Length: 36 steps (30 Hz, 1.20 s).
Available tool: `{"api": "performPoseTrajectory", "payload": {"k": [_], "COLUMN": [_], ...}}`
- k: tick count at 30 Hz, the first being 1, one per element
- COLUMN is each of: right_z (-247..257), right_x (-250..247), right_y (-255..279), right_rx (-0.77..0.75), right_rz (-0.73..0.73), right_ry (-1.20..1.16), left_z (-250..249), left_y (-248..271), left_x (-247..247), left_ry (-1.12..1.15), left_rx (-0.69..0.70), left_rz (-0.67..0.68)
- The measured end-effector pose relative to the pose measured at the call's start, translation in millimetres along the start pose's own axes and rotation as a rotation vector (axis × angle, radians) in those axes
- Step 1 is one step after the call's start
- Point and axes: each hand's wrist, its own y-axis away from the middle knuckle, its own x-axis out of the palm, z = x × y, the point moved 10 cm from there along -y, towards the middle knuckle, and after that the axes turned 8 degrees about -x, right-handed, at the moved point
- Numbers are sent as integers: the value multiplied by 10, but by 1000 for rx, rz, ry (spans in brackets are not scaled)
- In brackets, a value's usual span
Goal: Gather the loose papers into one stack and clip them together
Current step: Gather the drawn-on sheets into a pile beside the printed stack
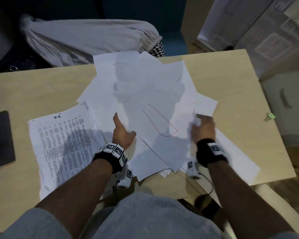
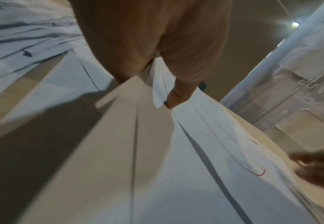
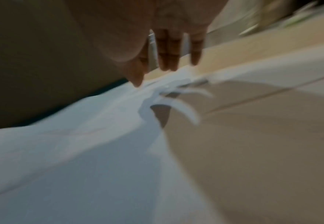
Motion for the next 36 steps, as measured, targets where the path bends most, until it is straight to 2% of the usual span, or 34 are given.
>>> {"api": "performPoseTrajectory", "payload": {"k": [2, 3, 6, 9, 13, 17, 21, 24, 27, 36], "right_z": [-673, -880, -1042, -998, -864, -811, -531, -93, 291, 897], "right_x": [-157, -161, -109, -70, -55, -75, -132, -174, -105, 335], "right_y": [67, 135, 228, 195, 75, -26, -141, -396, -625, -1109], "right_rx": [249, 311, 285, 231, 163, 172, 108, -74, -144, -15], "right_rz": [64, 126, 185, 179, 225, 194, 180, 231, 285, 232], "right_ry": [119, 147, 170, 165, 280, 75, -196, -93, -125, -150], "left_z": [-11, -26, -64, -62, -73, 44, 102, 84, 58, 143], "left_y": [-28, -35, -38, -33, -67, -141, -157, -125, -117, -106], "left_x": [-22, -23, 38, 90, 36, -199, -517, -600, -598, -1286], "left_ry": [64, 105, 136, 57, 30, 61, 109, 123, 81, 179], "left_rx": [-4, 2, 19, 17, 8, -28, -51, -53, -48, 1], "left_rz": [-32, -49, -84, -107, -108, -171, -288, -323, -328, -541]}}
